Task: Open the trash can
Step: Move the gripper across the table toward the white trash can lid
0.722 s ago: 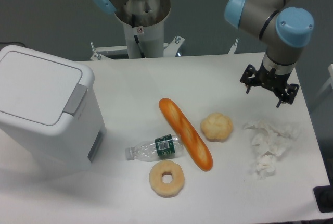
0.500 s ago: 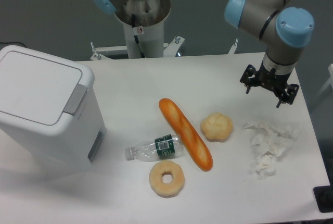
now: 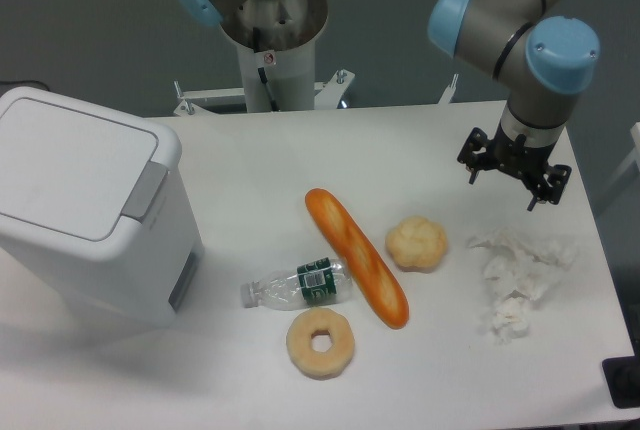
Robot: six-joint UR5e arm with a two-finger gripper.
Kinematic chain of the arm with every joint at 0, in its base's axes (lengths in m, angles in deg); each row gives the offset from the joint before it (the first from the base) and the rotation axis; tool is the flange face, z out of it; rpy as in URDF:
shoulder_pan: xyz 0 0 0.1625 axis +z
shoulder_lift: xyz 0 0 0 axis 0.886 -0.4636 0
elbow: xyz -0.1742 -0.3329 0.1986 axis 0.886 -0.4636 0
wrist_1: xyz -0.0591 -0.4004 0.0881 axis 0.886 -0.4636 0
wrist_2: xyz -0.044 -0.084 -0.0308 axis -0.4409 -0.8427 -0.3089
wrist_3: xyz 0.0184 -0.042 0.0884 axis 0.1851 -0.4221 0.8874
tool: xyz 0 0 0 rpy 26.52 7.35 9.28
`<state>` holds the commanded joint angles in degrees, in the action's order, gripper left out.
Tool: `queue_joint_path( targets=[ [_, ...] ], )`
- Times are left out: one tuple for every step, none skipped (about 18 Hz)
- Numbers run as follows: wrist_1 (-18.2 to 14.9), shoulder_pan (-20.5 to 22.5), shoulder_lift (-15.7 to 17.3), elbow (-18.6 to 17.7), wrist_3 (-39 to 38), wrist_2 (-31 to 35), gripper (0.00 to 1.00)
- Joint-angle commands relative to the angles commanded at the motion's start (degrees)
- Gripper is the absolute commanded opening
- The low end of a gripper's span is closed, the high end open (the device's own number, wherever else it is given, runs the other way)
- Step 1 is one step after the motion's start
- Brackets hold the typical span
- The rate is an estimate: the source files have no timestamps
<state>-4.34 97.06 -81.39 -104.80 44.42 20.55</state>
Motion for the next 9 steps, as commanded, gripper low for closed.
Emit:
queue_joint_path(
  targets=[
    [0.0, -0.61, 0.27, 0.35, -0.27, 0.0, 1.0],
    [-0.09, -1.49, 0.88, 0.44, -0.79, 0.09, 1.0],
    [0.0, -2.19, 1.58, 0.18, -1.14, -0.09, 1.0],
    [0.0, -3.42, 1.76, 0.17, -1.58, -0.26, 1.0],
    [-0.09, -4.39, 2.02, 0.0, -2.11, -0.61, 1.0],
    [-0.09, -5.18, 2.9, 0.0, -2.81, -0.7, 1.0],
    [-0.17, -5.71, 3.51, -0.18, -4.12, -0.88, 1.0],
    [-0.44, -6.58, 4.04, 0.0, -6.31, -0.97, 1.0],
    [-0.53, -7.64, 4.74, 0.0, -8.6, -0.88, 1.0]
  ],
)
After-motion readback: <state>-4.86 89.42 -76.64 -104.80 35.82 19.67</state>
